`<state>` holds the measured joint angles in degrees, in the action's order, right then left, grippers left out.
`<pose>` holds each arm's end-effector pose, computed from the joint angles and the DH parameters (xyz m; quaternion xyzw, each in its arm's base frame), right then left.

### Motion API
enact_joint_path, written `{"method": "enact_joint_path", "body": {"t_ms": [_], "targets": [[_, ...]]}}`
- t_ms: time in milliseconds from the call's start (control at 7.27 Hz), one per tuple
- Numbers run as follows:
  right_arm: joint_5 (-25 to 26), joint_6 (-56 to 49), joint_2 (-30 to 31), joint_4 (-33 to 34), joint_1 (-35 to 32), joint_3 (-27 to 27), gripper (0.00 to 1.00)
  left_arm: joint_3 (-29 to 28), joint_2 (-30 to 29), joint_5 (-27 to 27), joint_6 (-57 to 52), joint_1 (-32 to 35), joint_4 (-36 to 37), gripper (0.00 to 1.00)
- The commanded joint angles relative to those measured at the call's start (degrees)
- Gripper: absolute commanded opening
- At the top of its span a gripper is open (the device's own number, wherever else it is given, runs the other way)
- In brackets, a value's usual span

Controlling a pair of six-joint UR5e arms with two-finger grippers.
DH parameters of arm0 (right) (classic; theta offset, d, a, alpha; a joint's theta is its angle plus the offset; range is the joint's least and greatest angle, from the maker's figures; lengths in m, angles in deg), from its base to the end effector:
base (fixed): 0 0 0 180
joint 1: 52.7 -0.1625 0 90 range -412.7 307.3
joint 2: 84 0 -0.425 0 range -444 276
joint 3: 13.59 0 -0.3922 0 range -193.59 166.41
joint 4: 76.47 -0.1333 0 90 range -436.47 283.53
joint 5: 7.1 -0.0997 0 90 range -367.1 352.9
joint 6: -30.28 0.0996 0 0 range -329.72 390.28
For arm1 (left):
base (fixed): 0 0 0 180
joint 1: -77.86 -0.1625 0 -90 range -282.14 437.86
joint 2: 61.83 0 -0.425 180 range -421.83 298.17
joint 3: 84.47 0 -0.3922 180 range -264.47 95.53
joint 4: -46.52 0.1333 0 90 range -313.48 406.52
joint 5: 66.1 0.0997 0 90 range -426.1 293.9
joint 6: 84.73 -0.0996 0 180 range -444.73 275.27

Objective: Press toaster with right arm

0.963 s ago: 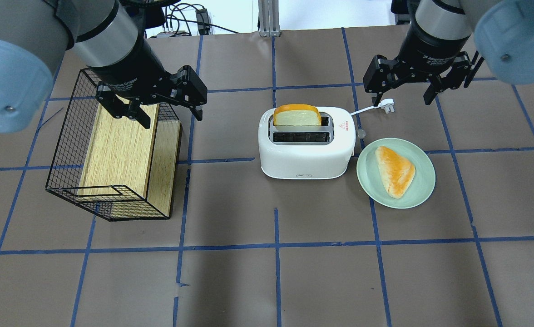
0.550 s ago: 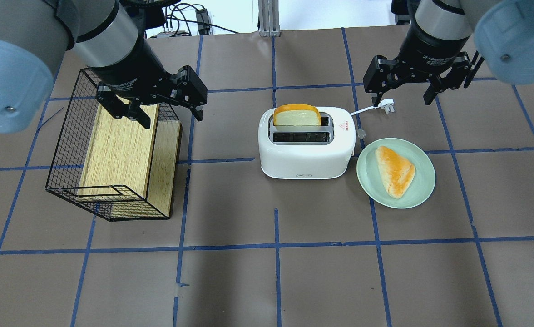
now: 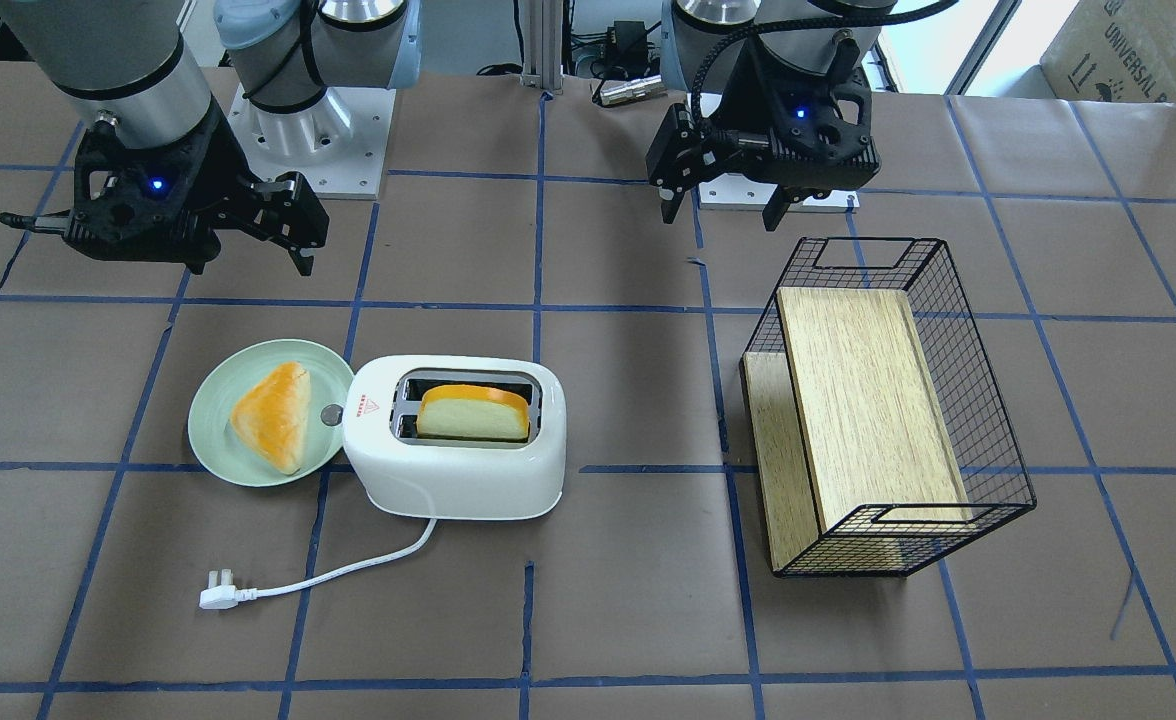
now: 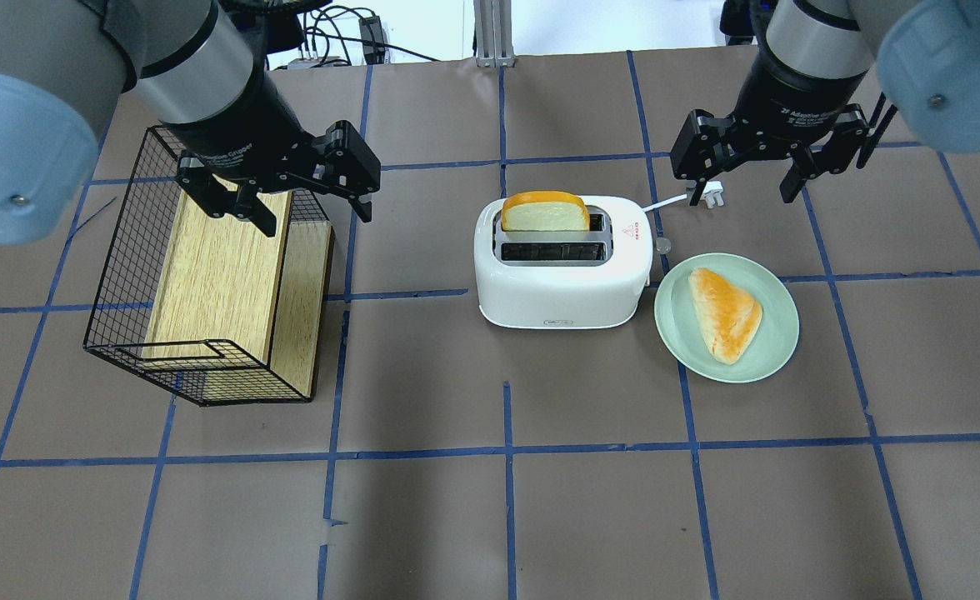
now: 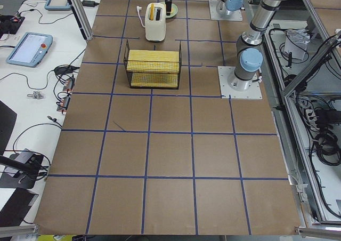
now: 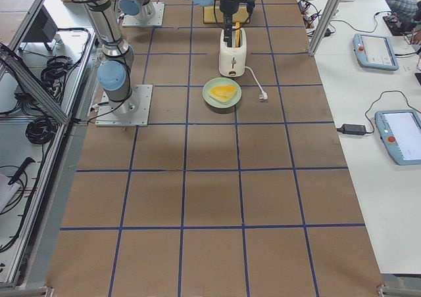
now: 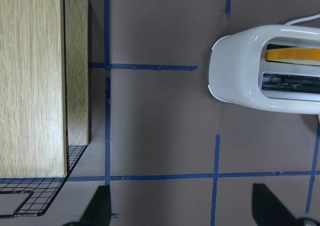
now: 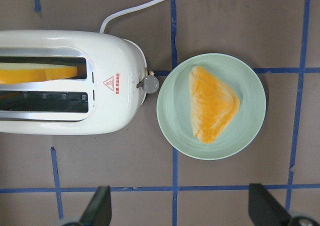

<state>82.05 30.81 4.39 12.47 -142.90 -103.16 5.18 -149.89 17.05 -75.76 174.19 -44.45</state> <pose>0.1365 -0.4993 0.4758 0.0030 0.9998 0.0196 0.0073 -0.1972 -0.4605 0.5064 0.0223 -0.9979 0.0034 0.0607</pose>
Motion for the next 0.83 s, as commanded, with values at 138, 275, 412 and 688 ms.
{"method": "enact_joint_path", "body": {"t_ms": [138,275,412,688], "targets": [[-0.03,-0.53,-0.24,0.44,-0.15,0.01,0.43,0.00,0.00,0.00,0.00,0.00,0.00,1.00],[-0.56,-6.19,-0.15,1.66,-0.15,0.62,0.31,0.00,0.00,0.00,0.00,0.00,0.00,1.00],[-0.56,-15.38,-0.32,1.85,-0.24,0.71,0.24,0.00,0.00,0.00,0.00,0.00,0.00,1.00],[-0.74,-31.64,-0.50,3.33,-0.24,0.54,0.19,0.00,0.00,0.00,0.00,0.00,0.00,1.00]]}}
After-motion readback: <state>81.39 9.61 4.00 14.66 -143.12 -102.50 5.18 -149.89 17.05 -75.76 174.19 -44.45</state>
